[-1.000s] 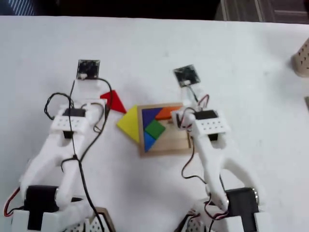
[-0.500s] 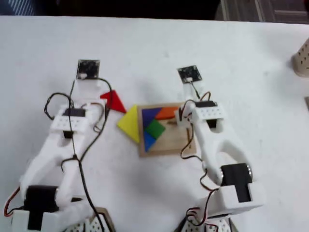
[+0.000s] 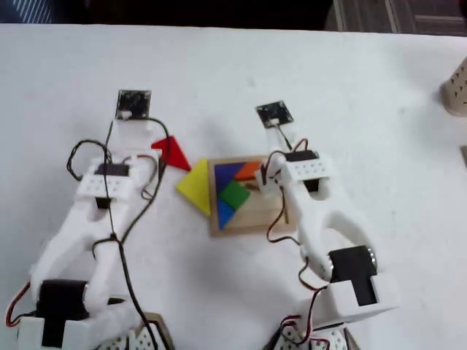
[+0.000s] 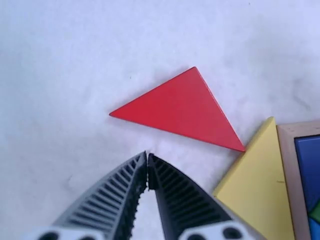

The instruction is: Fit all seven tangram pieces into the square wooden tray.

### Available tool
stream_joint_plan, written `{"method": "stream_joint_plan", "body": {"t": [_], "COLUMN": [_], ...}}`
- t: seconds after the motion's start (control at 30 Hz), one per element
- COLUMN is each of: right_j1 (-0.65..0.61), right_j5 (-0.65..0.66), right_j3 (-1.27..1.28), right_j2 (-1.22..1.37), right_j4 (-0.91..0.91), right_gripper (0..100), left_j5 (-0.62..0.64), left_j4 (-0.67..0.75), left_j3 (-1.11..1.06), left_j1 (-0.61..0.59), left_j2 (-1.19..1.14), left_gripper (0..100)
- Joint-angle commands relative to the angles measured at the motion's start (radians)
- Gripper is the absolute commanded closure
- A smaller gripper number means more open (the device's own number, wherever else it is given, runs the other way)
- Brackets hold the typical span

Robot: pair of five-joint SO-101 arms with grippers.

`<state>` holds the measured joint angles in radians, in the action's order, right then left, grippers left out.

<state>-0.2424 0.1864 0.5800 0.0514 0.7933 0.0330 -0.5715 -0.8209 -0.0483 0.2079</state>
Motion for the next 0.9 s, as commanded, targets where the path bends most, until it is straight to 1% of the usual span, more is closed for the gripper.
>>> {"method": "stream_joint_plan", "body": {"t": [0.0, 0.47, 0.67, 0.8, 0.87], "right_j1": [-0.031, -0.119, -0.116, -0.074, -0.056], "right_j5": [-0.003, -0.012, -0.012, -0.015, -0.041], "right_j3": [-0.026, -0.025, -0.029, 0.006, 0.046], "right_j2": [-0.004, -0.036, -0.051, -0.143, -0.208], "right_j4": [0.016, 0.008, 0.007, 0.01, 0.007], "right_gripper": [98.1, 98.1, 98.1, 98.1, 98.1], "left_j5": [-0.014, -0.014, -0.014, -0.014, -0.014], "left_j4": [0.029, 0.029, 0.029, 0.029, 0.029], "left_j3": [0.058, 0.058, 0.058, 0.058, 0.058], "left_j1": [-0.004, -0.004, -0.004, -0.004, -0.004], "left_j2": [-0.002, -0.002, -0.002, -0.002, -0.002], "left_gripper": [98, 98, 98, 98, 98]}}
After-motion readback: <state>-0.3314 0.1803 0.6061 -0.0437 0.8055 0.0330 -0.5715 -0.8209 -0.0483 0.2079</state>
